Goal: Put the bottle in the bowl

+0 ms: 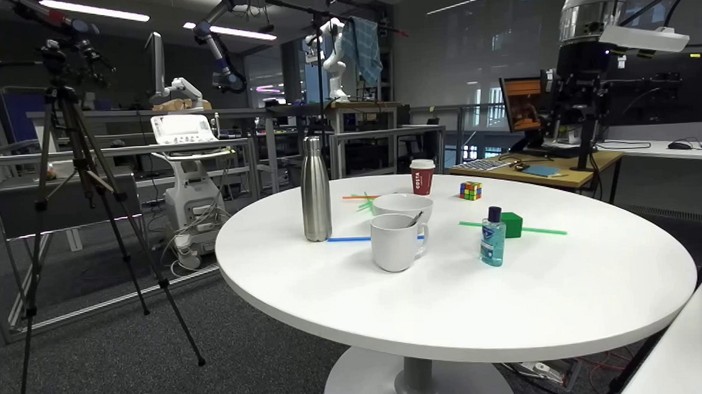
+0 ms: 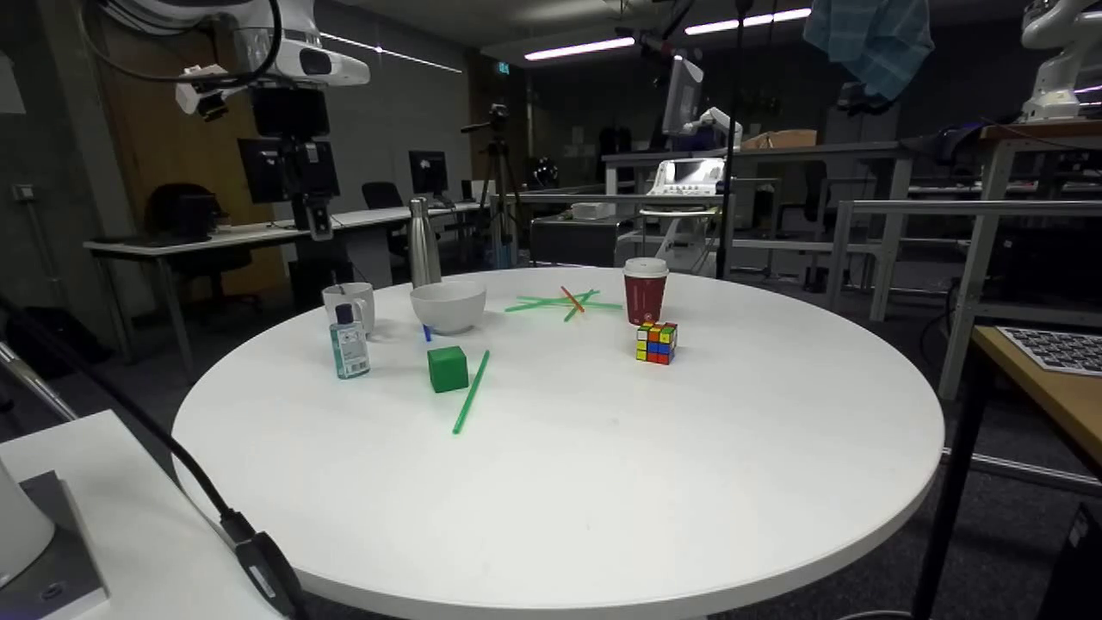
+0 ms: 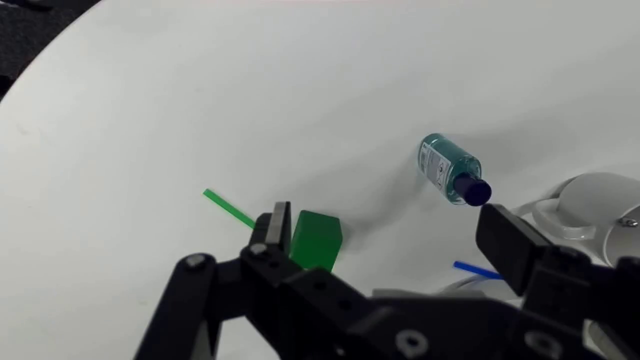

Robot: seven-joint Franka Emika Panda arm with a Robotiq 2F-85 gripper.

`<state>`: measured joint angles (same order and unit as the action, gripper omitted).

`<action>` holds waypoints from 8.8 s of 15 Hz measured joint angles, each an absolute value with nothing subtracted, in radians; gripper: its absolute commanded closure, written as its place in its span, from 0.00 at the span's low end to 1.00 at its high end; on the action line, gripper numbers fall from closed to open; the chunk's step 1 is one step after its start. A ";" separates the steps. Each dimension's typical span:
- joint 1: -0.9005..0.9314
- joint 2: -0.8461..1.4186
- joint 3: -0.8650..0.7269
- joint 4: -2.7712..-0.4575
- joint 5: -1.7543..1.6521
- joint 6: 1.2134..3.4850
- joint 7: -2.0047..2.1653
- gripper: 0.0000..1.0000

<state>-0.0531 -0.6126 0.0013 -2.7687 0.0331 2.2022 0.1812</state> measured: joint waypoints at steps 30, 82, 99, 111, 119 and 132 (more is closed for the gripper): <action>0.119 -0.315 0.014 -2.687 0.182 2.383 -0.017 0.00; 0.114 0.078 0.048 -2.524 0.261 2.470 -0.214 0.24; 0.111 0.091 0.055 -2.516 0.260 2.470 -0.214 0.89; 0.107 0.067 0.062 -2.499 0.256 2.474 -0.214 0.89; 0.106 0.067 0.063 -2.433 0.247 2.502 -0.213 0.89; 0.106 0.097 0.063 -2.335 0.221 2.504 -0.203 0.89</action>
<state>0.1061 0.0967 0.0632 -2.3346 0.2212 2.5042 -0.2029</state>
